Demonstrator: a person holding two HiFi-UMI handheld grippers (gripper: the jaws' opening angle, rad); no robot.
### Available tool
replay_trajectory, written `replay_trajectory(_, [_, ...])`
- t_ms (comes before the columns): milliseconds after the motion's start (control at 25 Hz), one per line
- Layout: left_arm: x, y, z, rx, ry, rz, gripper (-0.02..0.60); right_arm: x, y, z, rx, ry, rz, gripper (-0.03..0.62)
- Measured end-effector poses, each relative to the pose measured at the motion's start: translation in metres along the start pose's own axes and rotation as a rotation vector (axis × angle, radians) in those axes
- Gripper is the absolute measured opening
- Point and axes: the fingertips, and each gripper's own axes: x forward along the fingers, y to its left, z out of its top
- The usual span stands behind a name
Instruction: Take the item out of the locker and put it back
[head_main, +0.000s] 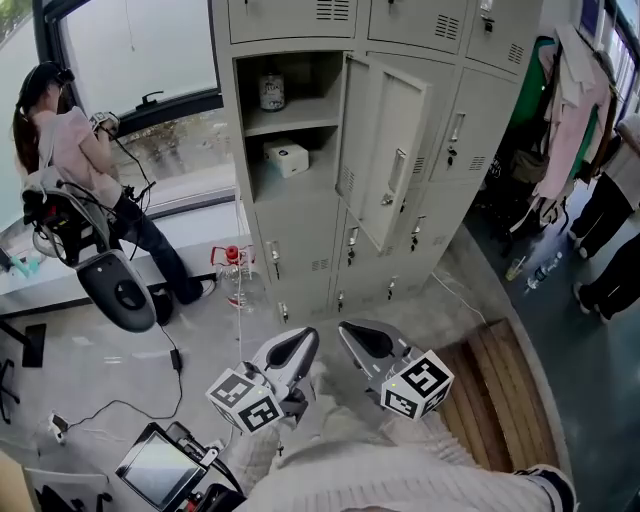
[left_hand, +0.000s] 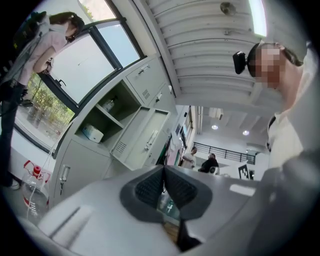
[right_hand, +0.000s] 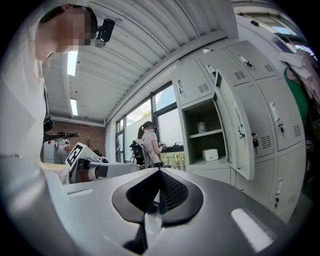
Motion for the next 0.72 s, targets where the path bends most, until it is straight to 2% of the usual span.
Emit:
replay_trajectory(200, [0.034,0.056,0.037,0.047,-0.040,0.055,0.005,0.058,-0.047,0.022,0.007,-0.090,-0.001,0.000])
replay_trajectory(400, [0.084,0.116,0.076,0.101,-0.082,0.091,0.005,0.131,-0.092,0.049,-0.067,-0.106,0.007,0.000])
replay_trajectory(720, [0.154,0.195,0.115,0.101,-0.120,0.120,0.005,0.211,-0.155,0.076,-0.100,-0.134,0.062,0.000])
